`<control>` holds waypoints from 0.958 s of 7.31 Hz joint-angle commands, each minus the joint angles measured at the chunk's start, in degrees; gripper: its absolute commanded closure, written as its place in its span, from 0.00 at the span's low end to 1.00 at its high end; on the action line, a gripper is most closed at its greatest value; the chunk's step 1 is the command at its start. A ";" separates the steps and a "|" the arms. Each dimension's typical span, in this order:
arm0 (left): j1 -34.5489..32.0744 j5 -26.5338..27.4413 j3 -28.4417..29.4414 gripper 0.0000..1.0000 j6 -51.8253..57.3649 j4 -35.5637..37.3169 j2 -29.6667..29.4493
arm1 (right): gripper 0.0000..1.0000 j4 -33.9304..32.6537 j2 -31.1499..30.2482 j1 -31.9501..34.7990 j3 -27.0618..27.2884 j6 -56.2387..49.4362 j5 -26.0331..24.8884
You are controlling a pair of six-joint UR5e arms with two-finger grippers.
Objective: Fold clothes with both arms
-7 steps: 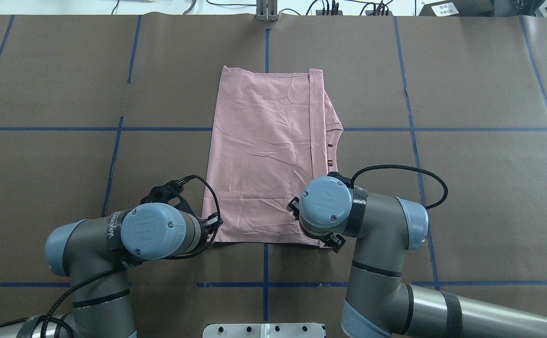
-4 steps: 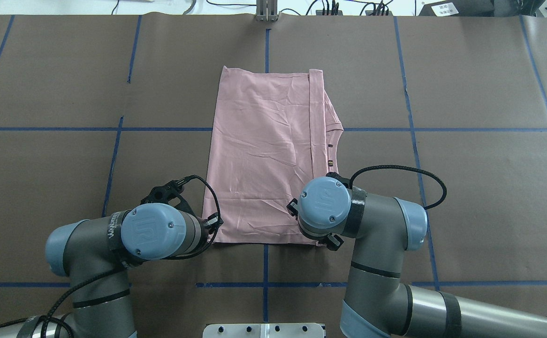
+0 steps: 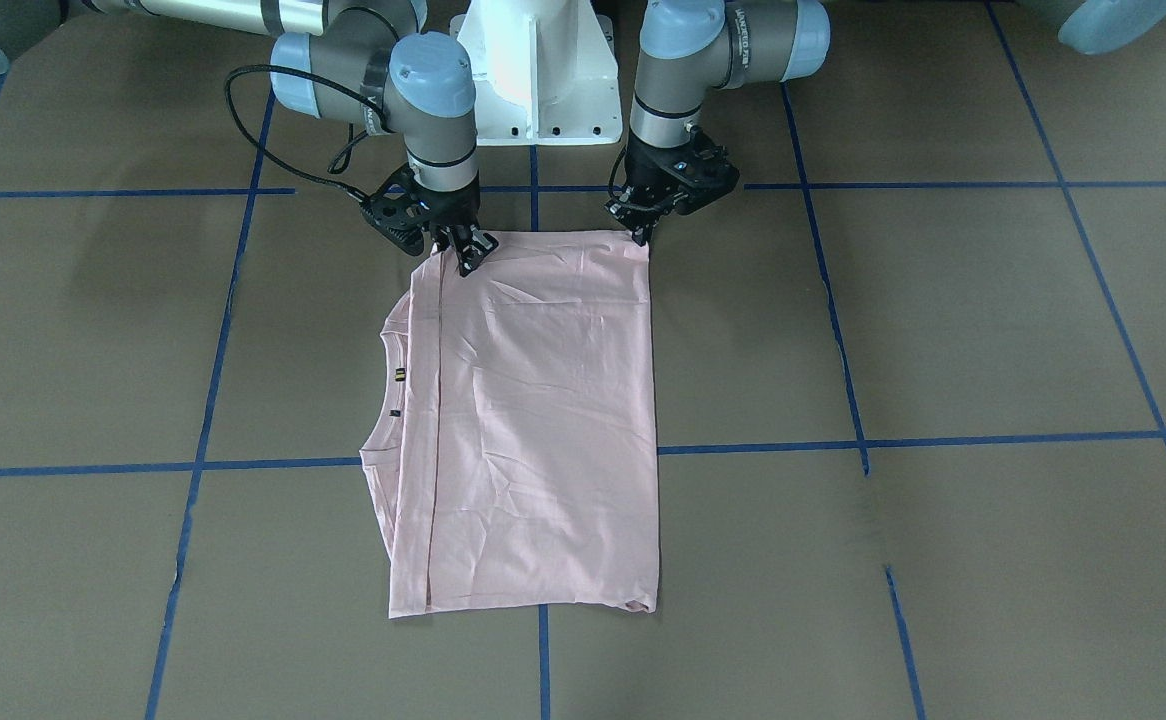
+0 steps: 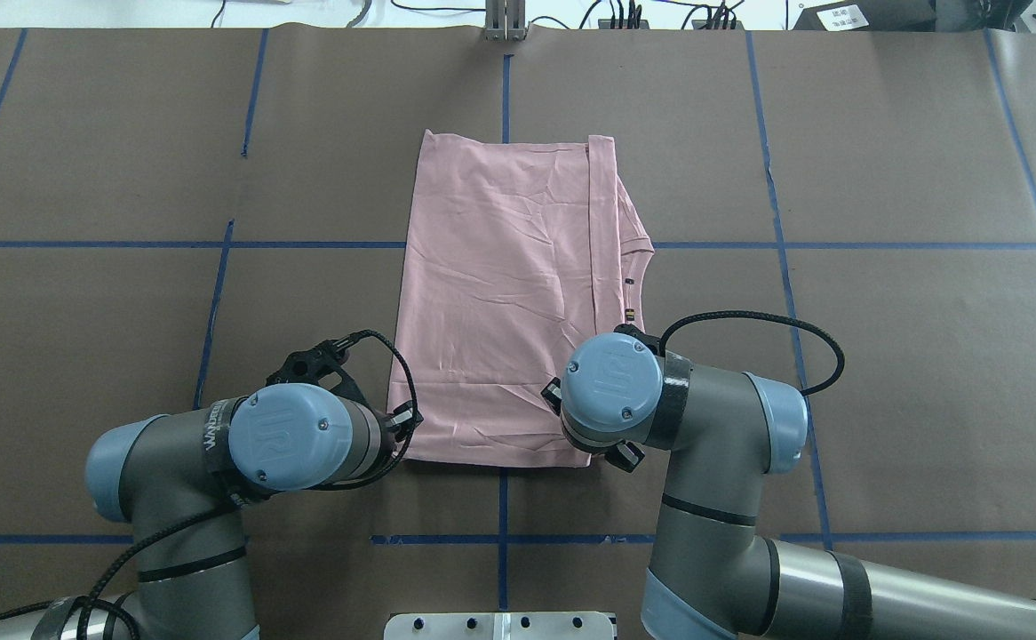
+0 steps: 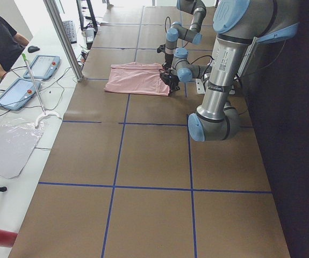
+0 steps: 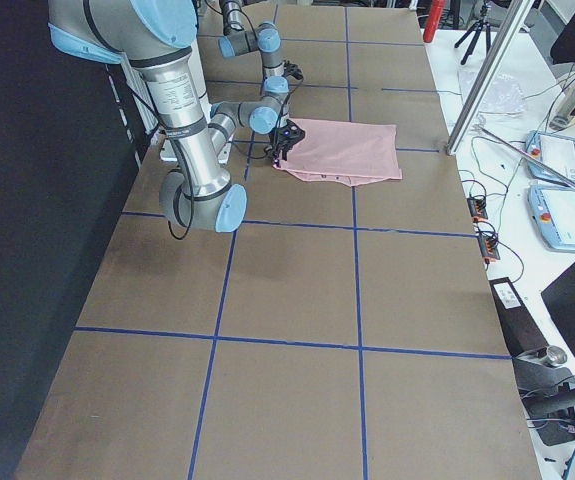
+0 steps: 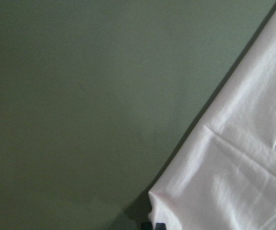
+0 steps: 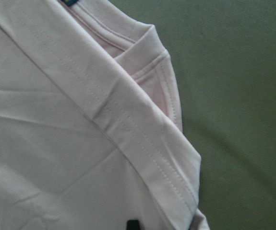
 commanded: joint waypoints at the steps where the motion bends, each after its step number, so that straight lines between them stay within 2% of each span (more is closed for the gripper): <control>1: -0.13 -0.09 -0.09 1.00 0.00 0.00 0.00 | 1.00 0.17 0.10 -0.08 0.52 0.34 -0.66; 4: -0.22 -0.26 -1.66 1.00 0.00 0.00 -0.27 | 1.00 0.78 -0.08 0.36 2.96 0.35 -0.93; 7: 0.13 -0.53 -10.42 1.00 0.26 1.66 0.96 | 1.00 0.87 -1.74 0.53 7.61 0.34 -0.67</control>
